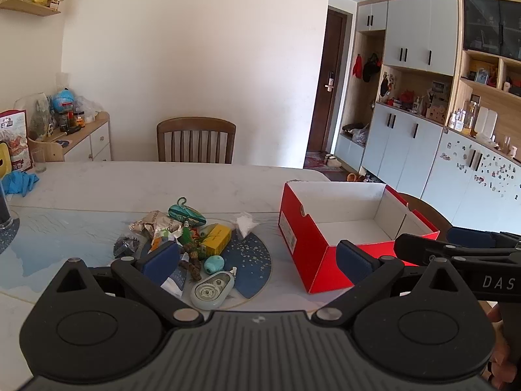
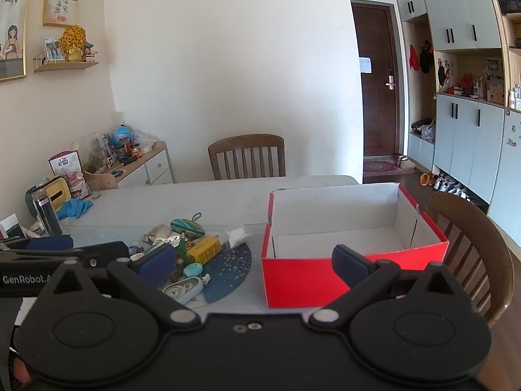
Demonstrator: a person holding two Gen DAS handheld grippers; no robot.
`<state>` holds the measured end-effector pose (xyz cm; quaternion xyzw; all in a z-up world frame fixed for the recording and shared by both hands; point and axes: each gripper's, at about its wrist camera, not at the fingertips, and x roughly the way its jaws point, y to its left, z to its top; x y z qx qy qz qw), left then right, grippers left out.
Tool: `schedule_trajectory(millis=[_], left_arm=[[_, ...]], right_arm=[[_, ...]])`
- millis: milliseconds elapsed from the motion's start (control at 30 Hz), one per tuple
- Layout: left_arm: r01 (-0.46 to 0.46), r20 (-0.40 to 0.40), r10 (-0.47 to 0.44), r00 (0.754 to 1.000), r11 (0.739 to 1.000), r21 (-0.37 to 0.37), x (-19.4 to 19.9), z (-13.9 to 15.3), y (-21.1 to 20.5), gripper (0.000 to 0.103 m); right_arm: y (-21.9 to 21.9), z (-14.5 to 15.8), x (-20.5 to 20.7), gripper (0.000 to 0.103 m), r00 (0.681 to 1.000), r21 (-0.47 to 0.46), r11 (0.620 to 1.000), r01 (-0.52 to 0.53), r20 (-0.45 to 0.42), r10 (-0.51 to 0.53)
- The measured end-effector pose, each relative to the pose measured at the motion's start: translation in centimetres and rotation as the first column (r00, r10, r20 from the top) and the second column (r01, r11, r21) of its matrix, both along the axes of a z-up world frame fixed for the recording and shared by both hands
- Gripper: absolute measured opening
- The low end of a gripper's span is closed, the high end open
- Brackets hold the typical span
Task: Organize objects
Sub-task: 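Move both tools toward the pile of items on the blue mat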
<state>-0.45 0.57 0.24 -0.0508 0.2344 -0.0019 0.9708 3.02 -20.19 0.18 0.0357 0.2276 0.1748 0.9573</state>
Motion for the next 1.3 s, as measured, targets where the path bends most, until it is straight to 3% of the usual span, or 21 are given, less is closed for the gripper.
schedule_trajectory(millis=[400, 1300], left_arm=[[-0.015, 0.019, 0.015, 1.000, 1.000, 0.016, -0.1, 0.2, 0.9, 0.103], [-0.020, 0.003, 0.020, 1.000, 1.000, 0.007, 4.3, -0.9, 7.3, 0.102]], right_arm=[[0.3, 0.0, 0.1, 0.102, 1.000, 0.000, 1.000, -0.001, 0.002, 0.001], [7.4, -0.7, 4.3, 0.102, 1.000, -0.048, 0.999, 0.006, -0.018, -0.007]])
